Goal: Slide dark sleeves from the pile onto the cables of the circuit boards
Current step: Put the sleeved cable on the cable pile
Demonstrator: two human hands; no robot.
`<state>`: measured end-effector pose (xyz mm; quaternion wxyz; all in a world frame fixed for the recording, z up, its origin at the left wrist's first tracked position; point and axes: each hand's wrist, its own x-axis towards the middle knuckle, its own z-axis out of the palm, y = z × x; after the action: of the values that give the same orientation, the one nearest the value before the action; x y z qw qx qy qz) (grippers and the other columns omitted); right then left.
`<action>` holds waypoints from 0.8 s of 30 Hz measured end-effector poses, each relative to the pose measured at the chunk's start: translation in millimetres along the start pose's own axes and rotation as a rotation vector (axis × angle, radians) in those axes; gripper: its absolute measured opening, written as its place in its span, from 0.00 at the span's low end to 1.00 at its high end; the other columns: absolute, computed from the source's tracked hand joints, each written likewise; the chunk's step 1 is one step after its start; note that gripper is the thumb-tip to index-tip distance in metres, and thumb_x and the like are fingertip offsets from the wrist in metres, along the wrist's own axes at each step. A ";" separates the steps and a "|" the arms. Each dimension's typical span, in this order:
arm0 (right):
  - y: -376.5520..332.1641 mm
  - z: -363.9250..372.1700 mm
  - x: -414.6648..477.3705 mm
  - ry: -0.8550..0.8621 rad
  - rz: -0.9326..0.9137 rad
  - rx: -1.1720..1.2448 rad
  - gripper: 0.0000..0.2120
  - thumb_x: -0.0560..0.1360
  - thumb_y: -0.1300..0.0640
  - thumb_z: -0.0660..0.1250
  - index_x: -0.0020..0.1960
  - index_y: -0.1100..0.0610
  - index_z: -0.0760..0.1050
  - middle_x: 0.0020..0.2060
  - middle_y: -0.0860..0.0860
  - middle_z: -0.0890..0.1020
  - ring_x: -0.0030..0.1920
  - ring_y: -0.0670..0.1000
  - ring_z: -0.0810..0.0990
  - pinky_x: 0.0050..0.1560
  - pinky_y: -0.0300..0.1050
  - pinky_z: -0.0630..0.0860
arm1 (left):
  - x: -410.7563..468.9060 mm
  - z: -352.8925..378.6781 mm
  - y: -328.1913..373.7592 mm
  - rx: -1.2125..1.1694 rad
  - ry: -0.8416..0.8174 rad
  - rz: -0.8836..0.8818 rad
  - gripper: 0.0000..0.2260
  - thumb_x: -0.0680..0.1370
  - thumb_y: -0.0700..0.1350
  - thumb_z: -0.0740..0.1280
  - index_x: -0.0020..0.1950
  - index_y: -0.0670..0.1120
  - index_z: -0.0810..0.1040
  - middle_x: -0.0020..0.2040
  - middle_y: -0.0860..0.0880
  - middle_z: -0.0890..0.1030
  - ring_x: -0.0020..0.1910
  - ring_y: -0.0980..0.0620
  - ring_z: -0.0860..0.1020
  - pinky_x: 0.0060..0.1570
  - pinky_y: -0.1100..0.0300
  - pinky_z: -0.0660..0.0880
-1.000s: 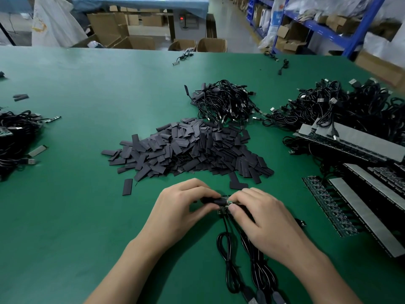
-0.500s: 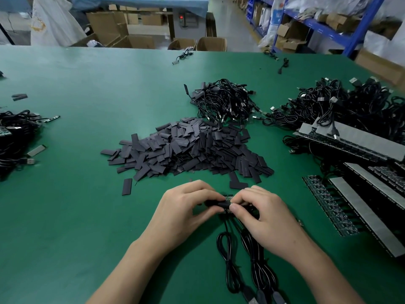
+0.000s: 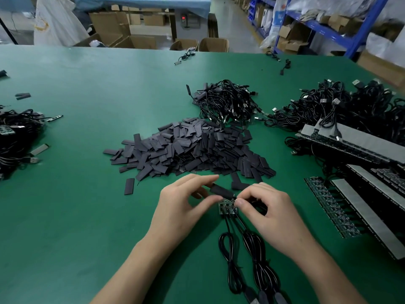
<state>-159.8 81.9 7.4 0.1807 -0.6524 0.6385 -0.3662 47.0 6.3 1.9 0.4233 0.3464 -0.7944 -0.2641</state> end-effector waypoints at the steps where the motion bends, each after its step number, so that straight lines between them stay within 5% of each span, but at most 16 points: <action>1: 0.3 0.1 -0.1 0.008 0.003 0.011 0.07 0.78 0.53 0.71 0.42 0.45 0.80 0.43 0.38 0.81 0.48 0.46 0.79 0.47 0.36 0.72 | 0.3 -0.4 0.5 -0.011 0.029 -0.024 0.15 0.73 0.49 0.77 0.59 0.48 0.86 0.48 0.57 0.84 0.43 0.58 0.83 0.47 0.62 0.80; 10: -2.7 4.2 -0.4 0.072 0.005 0.021 0.07 0.78 0.57 0.74 0.42 0.48 0.81 0.44 0.38 0.81 0.47 0.45 0.79 0.48 0.39 0.73 | 0.5 2.2 4.3 -0.035 0.056 -0.070 0.09 0.76 0.43 0.75 0.55 0.47 0.88 0.41 0.58 0.85 0.39 0.58 0.83 0.44 0.65 0.79; 19: -5.5 5.7 -0.6 0.107 0.010 0.030 0.07 0.77 0.57 0.74 0.42 0.47 0.82 0.46 0.35 0.81 0.48 0.43 0.80 0.46 0.29 0.71 | 0.0 4.0 3.3 -0.060 0.048 -0.075 0.11 0.76 0.44 0.74 0.58 0.47 0.87 0.45 0.57 0.86 0.39 0.58 0.84 0.45 0.61 0.81; 24: -5.1 7.6 -1.3 0.086 0.015 0.055 0.06 0.77 0.55 0.74 0.44 0.45 0.82 0.45 0.36 0.82 0.49 0.44 0.80 0.47 0.30 0.71 | -0.5 9.4 3.9 -0.398 0.060 -0.351 0.10 0.77 0.40 0.75 0.54 0.52 0.87 0.40 0.51 0.87 0.41 0.53 0.86 0.46 0.64 0.80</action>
<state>-150.7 82.0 5.5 0.1735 -0.6259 0.6405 -0.4099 37.9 10.3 -0.3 0.4539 0.3966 -0.6418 -0.4740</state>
